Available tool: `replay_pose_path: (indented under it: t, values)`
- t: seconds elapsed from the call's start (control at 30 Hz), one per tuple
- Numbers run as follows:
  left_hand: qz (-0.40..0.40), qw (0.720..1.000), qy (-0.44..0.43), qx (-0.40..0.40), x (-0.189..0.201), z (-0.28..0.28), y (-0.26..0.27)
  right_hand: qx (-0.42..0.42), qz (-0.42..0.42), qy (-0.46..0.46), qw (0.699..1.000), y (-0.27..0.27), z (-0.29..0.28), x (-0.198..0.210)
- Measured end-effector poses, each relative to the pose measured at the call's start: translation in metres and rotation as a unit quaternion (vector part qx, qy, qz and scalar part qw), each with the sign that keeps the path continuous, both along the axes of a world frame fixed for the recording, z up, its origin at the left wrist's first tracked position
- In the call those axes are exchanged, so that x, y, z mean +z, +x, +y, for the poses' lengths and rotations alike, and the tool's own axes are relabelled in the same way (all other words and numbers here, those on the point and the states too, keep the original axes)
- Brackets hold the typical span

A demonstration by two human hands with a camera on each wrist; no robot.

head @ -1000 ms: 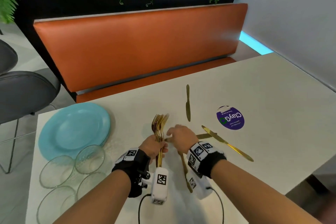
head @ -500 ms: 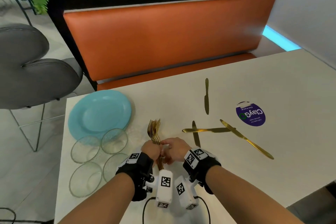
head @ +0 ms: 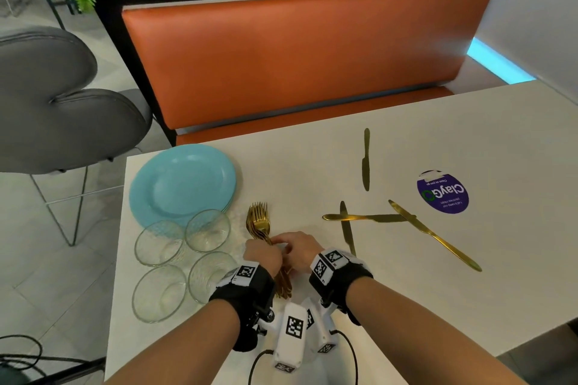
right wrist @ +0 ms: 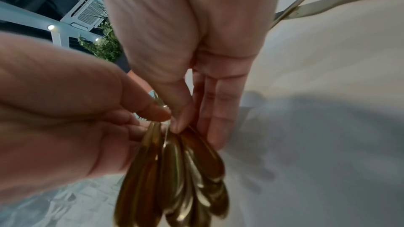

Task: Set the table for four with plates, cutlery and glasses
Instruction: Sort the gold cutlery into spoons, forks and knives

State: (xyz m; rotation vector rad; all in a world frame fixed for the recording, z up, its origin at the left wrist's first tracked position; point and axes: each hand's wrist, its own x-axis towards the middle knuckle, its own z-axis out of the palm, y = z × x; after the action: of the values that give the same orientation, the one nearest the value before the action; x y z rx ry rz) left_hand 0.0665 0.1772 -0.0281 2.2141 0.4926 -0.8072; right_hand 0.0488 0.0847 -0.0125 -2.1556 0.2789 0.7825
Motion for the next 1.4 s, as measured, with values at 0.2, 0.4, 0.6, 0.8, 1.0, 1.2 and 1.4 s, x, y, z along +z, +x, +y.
replay_pose_path:
  t: [0.2,0.4,0.6,0.8,1.0,1.2,1.4]
  values:
    - [-0.055,0.985,0.134,-0.090,0.011,-0.003,-0.004,0.036,-0.016,-0.038,0.999,0.001,0.003,0.001]
    - [-0.030,0.957,0.197,-0.210,0.008,-0.002,-0.008,0.105,-0.016,-0.081,0.991,0.000,0.009,-0.002]
    - [-0.023,0.930,0.272,-0.245,0.011,0.000,-0.012,0.138,-0.021,-0.090,0.986,-0.001,0.011,0.002]
    - [-0.019,0.929,0.274,-0.247,0.011,0.001,-0.016,0.157,-0.023,-0.118,0.980,-0.002,0.014,0.000]
    - [-0.027,0.898,0.309,-0.314,0.018,-0.002,-0.019,0.149,-0.026,-0.113,0.982,-0.007,0.012,-0.002]
    - [-0.008,0.894,0.304,-0.329,0.017,-0.006,-0.017,0.094,0.015,-0.034,0.995,-0.013,0.002,-0.002]
    - [-0.048,0.913,0.296,-0.278,0.035,-0.021,-0.014,-0.078,-0.005,0.032,0.996,-0.014,-0.031,-0.002]
